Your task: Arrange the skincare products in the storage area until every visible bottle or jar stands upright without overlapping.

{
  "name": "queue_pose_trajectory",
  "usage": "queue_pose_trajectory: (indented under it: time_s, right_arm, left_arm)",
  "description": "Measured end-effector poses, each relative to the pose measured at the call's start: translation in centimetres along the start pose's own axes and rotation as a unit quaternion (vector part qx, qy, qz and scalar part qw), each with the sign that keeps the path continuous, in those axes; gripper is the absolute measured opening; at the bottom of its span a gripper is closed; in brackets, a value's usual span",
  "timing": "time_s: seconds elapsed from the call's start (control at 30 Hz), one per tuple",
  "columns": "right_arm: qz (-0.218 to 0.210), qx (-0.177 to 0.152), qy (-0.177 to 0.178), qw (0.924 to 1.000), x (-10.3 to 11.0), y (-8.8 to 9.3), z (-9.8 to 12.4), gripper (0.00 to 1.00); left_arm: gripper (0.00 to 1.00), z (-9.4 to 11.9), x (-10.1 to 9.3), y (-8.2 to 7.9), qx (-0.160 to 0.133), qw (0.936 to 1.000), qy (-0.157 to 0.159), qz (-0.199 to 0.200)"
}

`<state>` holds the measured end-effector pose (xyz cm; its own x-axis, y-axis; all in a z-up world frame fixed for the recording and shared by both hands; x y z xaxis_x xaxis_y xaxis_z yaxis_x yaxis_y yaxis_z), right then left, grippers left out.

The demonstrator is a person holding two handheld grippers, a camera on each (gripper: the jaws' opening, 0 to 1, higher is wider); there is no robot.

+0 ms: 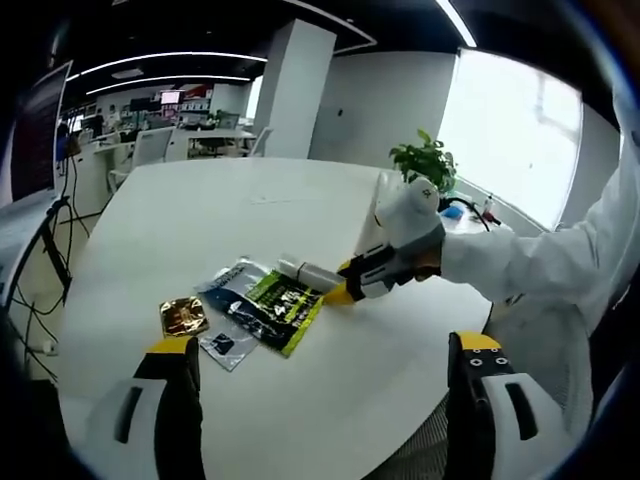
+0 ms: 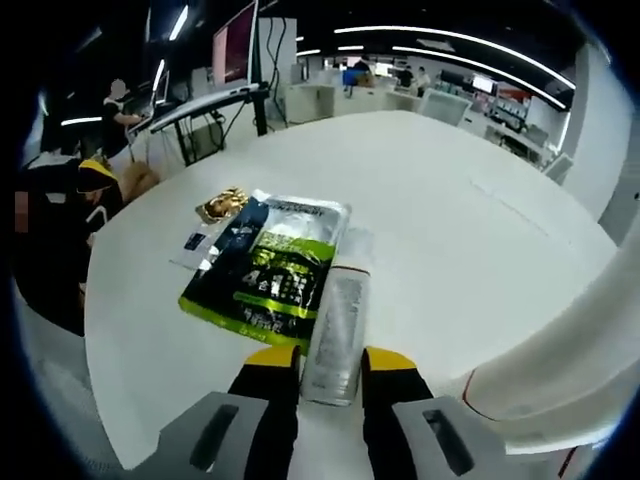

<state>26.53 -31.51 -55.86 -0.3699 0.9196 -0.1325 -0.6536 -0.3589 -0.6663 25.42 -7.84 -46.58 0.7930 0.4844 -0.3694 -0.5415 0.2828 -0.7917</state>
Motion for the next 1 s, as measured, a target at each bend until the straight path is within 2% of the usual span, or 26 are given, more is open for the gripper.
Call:
queue_pose_trajectory:
  time_s: [0.13,0.47,0.73,0.9,1.0]
  right_arm:
    - [0.005,0.002,-0.003,1.0,0.2,0.4,0.6,0.14]
    - [-0.016,0.007,-0.019,0.9997,1.6,1.5,2.2,0.14]
    - [-0.022,0.006,-0.027,0.9994,1.4,2.0,2.9,0.13]
    - [-0.039,0.003,-0.035,0.9986,1.5,2.6,3.4,0.13]
    - [-0.069,-0.004,-0.046,0.9965,1.8,2.9,3.6,0.13]
  left_arm:
    - [0.97,-0.3,-0.3,0.3,0.004,1.0,0.003,0.003]
    - [0.94,-0.9,-0.9,0.6,0.008,0.9998,0.016,0.011]
    - [0.91,-1.6,-0.9,0.6,0.008,0.9993,0.027,0.024]
    - [0.91,-2.0,-1.0,0.3,0.008,0.999,0.033,0.028]
    - [0.9,-2.5,-1.1,-0.1,0.004,0.9986,0.04,0.034]
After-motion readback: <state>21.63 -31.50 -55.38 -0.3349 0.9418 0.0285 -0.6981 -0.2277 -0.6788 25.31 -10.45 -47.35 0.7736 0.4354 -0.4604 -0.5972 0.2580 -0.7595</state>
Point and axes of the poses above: the point that each gripper's makers call its tool centre point, and the gripper's own axes: z roughly backward along the fingers, x roughly to its left, y roughly out of its underside, the point moved 8 cm from there along z, roughly backward along the fingers, and after that the axes turned 10 degrees about z, right-handed, at the moved point
